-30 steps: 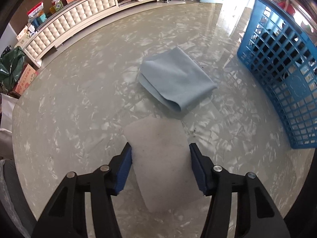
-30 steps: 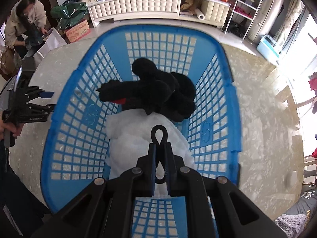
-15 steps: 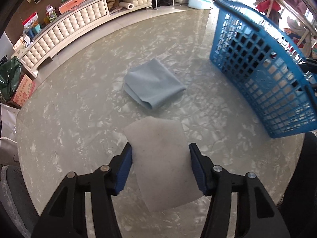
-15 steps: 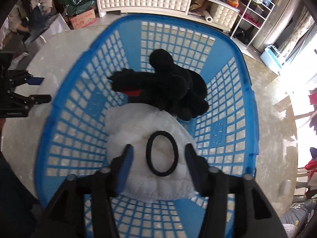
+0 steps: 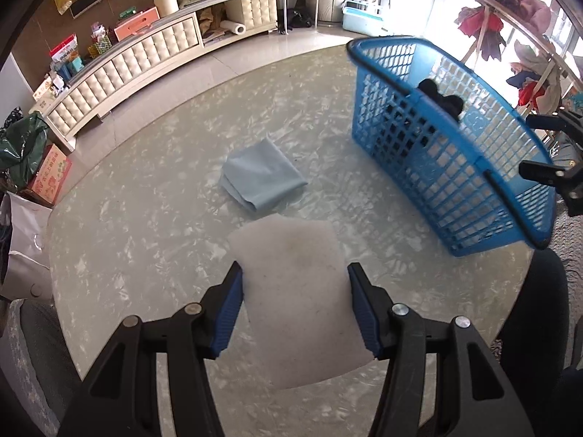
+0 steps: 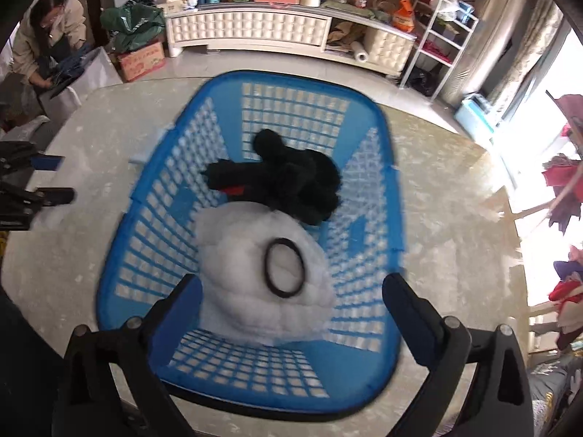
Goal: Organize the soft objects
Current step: 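Carry the white foam pad over the basket and release it with the left tool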
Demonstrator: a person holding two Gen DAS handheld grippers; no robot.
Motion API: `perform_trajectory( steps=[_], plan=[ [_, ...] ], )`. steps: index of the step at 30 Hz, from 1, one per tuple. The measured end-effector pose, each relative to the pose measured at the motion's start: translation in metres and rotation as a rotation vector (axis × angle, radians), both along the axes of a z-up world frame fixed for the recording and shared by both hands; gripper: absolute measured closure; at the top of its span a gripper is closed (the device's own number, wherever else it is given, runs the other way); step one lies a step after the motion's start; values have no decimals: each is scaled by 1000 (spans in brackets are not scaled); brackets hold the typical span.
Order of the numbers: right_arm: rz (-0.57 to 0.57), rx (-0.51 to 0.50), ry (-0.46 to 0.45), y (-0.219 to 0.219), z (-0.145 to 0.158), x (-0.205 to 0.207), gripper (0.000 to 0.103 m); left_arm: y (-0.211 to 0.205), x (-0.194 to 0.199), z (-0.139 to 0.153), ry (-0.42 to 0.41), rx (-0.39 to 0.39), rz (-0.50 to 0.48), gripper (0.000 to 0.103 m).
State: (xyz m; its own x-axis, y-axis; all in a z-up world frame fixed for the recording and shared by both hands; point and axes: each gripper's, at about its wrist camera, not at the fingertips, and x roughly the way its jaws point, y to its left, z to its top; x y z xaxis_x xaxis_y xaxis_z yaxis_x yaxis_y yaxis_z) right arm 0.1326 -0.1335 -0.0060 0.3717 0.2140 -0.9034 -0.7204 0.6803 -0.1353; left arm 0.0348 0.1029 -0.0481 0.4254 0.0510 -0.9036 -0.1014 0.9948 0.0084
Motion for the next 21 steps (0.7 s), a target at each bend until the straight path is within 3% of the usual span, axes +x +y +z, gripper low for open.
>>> perform_trajectory(
  steps=[8, 21],
  plan=[
    [-94, -6, -6, -30, -1, 9, 1, -29, -8, 41, -60, -10, -44, 49],
    [-114, 52, -17, -44, 2, 4, 1, -91, 11, 95, -138, -22, -148, 49]
  ],
)
